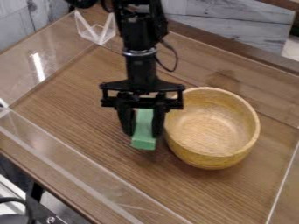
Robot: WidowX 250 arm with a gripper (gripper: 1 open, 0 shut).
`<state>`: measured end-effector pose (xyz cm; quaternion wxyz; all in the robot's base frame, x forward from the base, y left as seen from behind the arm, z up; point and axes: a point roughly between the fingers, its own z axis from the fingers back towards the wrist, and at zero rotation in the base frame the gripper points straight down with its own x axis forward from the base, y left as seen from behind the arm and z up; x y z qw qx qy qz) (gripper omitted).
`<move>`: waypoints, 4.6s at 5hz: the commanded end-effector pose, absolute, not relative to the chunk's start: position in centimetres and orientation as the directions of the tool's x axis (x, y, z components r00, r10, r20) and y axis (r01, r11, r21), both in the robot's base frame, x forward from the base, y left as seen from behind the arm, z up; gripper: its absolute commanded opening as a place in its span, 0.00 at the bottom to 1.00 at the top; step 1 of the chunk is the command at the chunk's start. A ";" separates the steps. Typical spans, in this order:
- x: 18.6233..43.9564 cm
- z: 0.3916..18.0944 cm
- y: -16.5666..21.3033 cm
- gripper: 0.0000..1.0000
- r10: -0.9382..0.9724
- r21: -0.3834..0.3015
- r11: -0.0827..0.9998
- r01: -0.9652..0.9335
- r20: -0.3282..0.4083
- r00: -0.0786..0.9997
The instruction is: Put the green block in the brown bowl
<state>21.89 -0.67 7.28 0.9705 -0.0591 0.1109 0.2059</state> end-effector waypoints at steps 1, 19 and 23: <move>22.8 9.6 -2.1 0.00 0.358 -0.110 0.919 -0.378 -0.171 0.918; 26.8 12.3 -6.1 0.00 0.119 -0.295 0.949 -0.114 -0.003 0.993; 27.8 11.8 -5.7 0.00 0.109 -0.314 0.945 -0.095 0.028 0.994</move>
